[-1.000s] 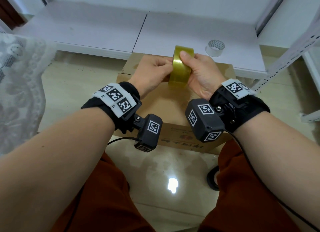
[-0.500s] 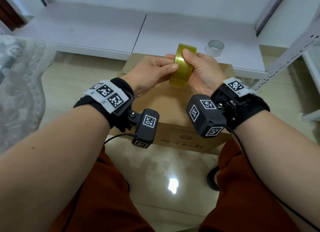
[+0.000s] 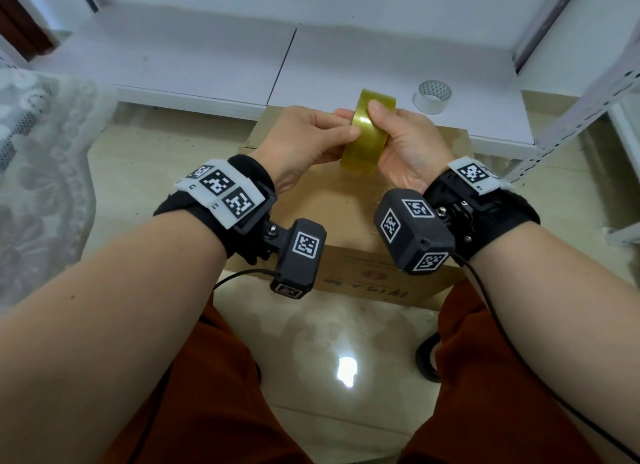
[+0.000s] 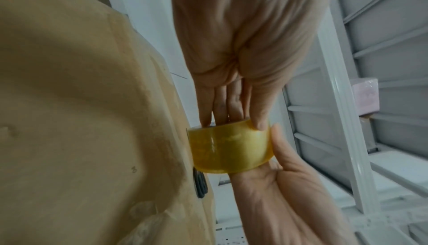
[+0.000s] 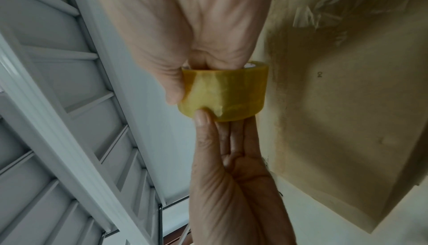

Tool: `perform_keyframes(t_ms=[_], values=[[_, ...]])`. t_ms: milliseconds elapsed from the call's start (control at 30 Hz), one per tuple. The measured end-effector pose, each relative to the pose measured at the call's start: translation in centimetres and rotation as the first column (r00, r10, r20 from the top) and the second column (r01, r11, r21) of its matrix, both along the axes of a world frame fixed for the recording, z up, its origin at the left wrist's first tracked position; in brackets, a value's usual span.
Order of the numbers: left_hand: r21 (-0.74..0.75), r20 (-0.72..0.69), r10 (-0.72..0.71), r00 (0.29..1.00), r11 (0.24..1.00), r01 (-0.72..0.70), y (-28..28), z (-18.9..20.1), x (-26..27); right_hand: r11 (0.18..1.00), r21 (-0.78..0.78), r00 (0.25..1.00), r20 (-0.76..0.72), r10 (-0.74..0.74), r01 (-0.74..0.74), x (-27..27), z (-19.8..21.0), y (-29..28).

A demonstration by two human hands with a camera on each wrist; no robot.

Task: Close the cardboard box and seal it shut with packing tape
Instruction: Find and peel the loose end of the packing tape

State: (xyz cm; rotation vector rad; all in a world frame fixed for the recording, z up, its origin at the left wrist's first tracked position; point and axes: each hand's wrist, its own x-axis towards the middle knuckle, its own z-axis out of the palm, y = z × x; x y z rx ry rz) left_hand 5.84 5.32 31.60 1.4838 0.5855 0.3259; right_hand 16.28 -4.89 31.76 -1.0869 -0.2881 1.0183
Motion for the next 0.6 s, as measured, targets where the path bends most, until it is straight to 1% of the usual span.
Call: perform_keyframes(t_ms=[67,167,233,500,600], values=[[-0.012,-0.008,0.002,1.000,1.000,-0.002,0.2,0.1,0.0,1.000,-0.003,1.000,0.012,0.006,-0.006,0.2,0.0,0.0],[-0.017,-0.021,-0.063,0.998,0.998,0.063,0.4,0.4,-0.3,0.999,-0.039,1.000,0.025,0.012,-0.011,0.5,0.1,0.0],[-0.016,-0.025,-0.076,0.997,0.997,0.075,0.3,0.6,-0.4,0.997,-0.070,0.999,0.042,0.024,-0.021,0.6,-0.1,0.0],[0.124,-0.112,-0.055,0.992,0.990,0.069,0.0,1.3,-0.7,0.985,-0.162,0.985,0.147,0.088,-0.064,0.1,-0.3,0.1],[0.130,-0.132,-0.075,0.988,0.987,0.092,-0.2,1.4,-0.7,0.986,-0.150,0.982,0.165,0.095,-0.071,0.3,-0.5,0.1]])
